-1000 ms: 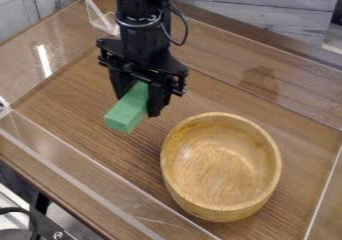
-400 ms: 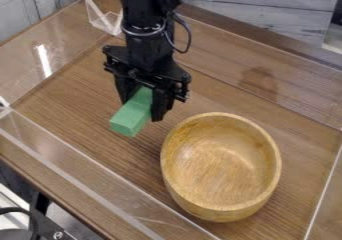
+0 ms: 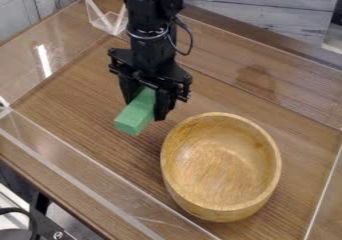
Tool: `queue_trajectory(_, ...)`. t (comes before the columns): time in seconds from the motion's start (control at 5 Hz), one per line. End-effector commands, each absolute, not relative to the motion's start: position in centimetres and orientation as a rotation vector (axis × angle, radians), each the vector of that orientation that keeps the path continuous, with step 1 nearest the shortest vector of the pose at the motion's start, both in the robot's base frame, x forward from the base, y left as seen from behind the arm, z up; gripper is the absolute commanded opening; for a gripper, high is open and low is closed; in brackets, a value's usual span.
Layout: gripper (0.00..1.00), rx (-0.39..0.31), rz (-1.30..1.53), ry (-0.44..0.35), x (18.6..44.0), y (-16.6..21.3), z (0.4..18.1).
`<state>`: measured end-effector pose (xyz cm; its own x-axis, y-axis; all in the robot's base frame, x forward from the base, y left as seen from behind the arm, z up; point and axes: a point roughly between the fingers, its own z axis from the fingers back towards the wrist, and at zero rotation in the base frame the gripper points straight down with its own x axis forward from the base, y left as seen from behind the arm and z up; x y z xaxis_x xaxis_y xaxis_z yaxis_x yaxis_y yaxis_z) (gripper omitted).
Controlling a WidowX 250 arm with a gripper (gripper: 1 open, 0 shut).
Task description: Remove the green block from inside the brown bowl and put it on the table
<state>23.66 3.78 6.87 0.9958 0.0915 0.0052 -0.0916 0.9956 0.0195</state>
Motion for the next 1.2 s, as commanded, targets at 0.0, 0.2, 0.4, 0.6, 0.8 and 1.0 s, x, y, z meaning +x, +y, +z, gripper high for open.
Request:
queue_trajectory(0.0,0.00,0.028,0.089,-0.064,25.0,4.5,7.7)
queue_trajectory(0.2,0.00,0.028,0.086,-0.066,25.5,4.8,7.3)
queue_trajectory(0.4,0.00,0.027,0.083,-0.069,25.8,5.2,6.8)
queue_trajectory(0.6,0.00,0.026,0.079,-0.071,26.2,5.4,6.4)
queue_trajectory(0.8,0.00,0.025,0.076,-0.074,26.5,5.7,6.1)
queue_trajectory(1.0,1.00,0.023,0.072,-0.077,26.8,5.9,5.7)
